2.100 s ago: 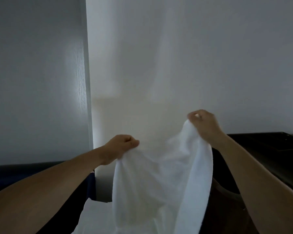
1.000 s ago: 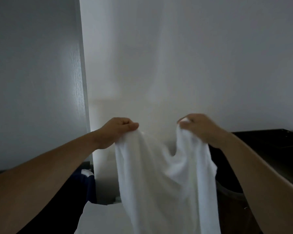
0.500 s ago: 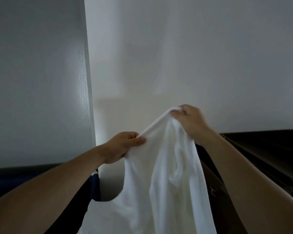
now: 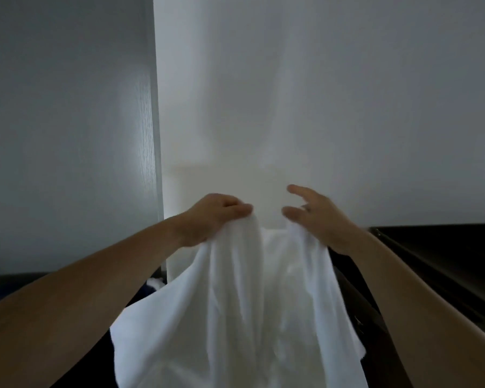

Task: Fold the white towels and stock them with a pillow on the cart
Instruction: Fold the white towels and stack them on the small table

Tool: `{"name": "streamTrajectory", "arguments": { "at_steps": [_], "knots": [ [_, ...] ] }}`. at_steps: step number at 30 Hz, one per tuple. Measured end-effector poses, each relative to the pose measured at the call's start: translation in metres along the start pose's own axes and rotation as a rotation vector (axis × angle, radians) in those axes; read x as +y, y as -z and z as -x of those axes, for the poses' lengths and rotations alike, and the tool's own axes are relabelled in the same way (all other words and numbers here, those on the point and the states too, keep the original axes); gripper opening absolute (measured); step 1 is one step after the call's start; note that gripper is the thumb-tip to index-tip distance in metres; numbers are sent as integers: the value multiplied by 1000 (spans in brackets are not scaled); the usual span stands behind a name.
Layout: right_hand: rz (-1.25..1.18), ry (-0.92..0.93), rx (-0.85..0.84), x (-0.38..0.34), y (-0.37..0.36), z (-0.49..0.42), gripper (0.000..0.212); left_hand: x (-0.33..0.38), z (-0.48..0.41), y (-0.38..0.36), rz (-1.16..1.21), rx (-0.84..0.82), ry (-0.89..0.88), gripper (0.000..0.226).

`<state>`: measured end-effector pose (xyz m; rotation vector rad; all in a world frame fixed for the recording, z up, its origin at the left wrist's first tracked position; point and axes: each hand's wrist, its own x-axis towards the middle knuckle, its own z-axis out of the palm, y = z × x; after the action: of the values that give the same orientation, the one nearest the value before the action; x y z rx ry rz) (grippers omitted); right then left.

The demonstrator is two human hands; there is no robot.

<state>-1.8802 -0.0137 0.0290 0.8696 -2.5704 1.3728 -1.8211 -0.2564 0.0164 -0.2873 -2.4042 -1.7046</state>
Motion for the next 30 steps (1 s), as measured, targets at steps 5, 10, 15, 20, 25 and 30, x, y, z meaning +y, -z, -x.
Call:
{"name": "streamTrajectory", "arguments": {
  "at_steps": [5, 10, 15, 20, 25, 30],
  "knots": [
    [66, 5, -153, -4, -28, 13, 22, 19, -14, -27, -262, -115, -114, 21],
    [155, 22, 219, 5, -2, 3, 35, -26, 6, -15, -100, -105, 49, 29],
    [79, -119, 486, 21, 39, -5, 37, -50, 24, 25, 3, 82, 134, 28],
    [199, -62, 23, 11, 8, 6, 35, -31, 20, 37, -148, 48, 48, 24],
    [138, 32, -306, -10, -58, 12, 14, -4, 8, -2, -359, -140, -77, 10],
    [226, 21, -115, 12, -37, 6, 27, -13, 13, 21, -383, -154, 35, 14]
  ]
}}
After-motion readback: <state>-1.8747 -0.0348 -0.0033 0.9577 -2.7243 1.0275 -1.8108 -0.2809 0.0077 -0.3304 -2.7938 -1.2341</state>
